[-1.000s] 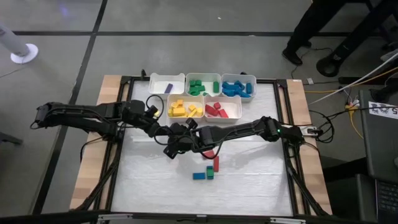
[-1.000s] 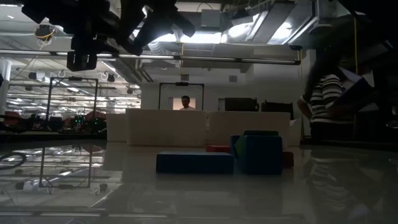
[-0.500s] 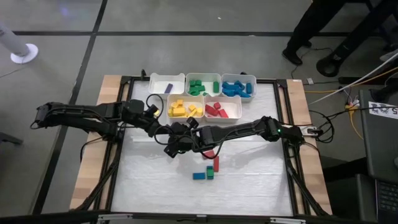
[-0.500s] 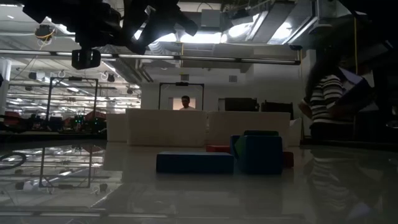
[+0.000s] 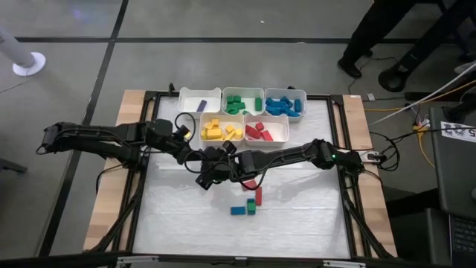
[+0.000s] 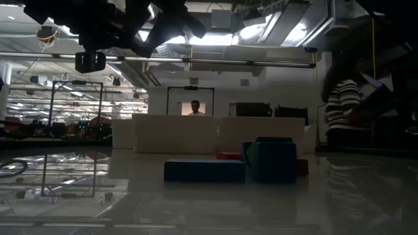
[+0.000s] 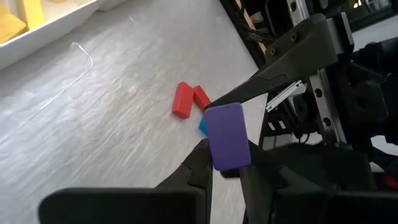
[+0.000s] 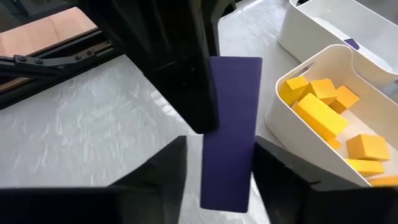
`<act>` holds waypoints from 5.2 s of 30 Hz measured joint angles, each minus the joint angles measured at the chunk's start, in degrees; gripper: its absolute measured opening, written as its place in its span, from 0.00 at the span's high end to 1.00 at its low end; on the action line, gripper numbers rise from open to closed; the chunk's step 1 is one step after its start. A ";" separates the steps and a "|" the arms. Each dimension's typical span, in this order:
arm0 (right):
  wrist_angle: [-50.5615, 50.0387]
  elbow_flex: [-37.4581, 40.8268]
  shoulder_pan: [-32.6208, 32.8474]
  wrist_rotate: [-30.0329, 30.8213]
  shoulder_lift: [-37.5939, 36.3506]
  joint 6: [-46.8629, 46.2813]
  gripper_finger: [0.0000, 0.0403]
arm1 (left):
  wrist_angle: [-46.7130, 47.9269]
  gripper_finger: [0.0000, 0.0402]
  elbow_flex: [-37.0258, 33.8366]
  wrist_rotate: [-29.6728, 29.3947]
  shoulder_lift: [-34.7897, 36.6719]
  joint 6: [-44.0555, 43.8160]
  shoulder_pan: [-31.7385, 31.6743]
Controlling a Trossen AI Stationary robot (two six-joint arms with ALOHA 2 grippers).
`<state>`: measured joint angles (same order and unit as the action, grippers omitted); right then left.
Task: Sort blocks
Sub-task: Put the violet block into the top left bin, then put the red block into the bottom right bin, then put the blue block into the top right bin
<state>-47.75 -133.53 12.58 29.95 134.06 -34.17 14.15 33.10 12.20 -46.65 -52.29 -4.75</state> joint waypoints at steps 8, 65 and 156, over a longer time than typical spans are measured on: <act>-5.15 -1.32 -1.10 -4.94 -1.98 -0.06 0.37 | -0.39 0.90 0.13 -1.10 0.05 0.84 -1.53; -34.32 8.91 -1.73 -22.53 -8.39 10.00 0.42 | -7.14 0.60 2.46 -12.68 -13.85 38.24 -38.45; -42.18 6.99 -24.09 -10.06 -8.41 30.71 0.47 | -2.81 0.61 2.67 8.40 0.55 26.72 6.44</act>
<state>-89.93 -126.54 -11.51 19.89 125.64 -3.46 11.35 35.77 20.60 -46.11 -25.57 1.68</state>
